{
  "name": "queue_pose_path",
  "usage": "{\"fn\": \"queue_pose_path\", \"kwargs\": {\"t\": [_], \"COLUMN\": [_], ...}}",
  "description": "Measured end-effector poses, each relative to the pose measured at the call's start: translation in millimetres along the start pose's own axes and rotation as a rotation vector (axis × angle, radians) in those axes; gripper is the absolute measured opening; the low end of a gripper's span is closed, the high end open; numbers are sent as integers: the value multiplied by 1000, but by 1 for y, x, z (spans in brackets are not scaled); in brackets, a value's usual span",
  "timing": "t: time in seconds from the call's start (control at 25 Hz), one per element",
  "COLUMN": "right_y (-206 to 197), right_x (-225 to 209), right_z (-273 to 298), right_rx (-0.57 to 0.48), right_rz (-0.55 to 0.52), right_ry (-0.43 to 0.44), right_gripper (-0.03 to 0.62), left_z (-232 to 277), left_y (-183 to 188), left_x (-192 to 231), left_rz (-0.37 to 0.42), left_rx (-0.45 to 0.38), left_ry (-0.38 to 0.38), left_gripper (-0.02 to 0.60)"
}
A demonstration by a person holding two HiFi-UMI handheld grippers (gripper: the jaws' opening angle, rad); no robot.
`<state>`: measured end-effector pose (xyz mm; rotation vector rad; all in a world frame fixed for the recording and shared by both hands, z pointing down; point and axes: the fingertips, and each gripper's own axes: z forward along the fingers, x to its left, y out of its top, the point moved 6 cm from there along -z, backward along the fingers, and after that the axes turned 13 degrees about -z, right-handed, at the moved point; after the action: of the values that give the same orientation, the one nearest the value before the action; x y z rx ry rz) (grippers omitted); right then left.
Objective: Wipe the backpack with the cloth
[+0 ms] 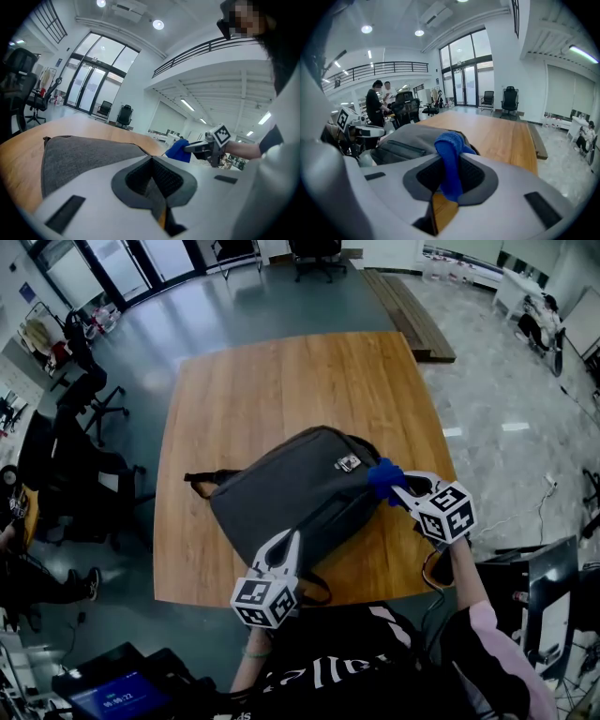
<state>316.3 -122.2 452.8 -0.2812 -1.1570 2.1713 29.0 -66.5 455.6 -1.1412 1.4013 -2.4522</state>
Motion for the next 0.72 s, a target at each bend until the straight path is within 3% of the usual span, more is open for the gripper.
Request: {"fn": "queue_pose_path", "kwargs": {"t": [0.24,0.4,0.72], "right_y": [25,37,20], "right_x": [-72,-105,-100], "right_z": [45,86,147], "right_rx": [-11,-11,81], "right_rz": [-43,-30,-140], "right_ry": [-61,-47,77], "right_gripper": [66,66,66], "left_z": [4,-1,-8], "left_y": [-5,-6,-13], "left_x": [6,10,12], "left_rz": [-9,-25,-45], "left_rx": [-4,-16,-33], "left_ry": [27,62,128], "left_gripper": [-3,-3,-3]}}
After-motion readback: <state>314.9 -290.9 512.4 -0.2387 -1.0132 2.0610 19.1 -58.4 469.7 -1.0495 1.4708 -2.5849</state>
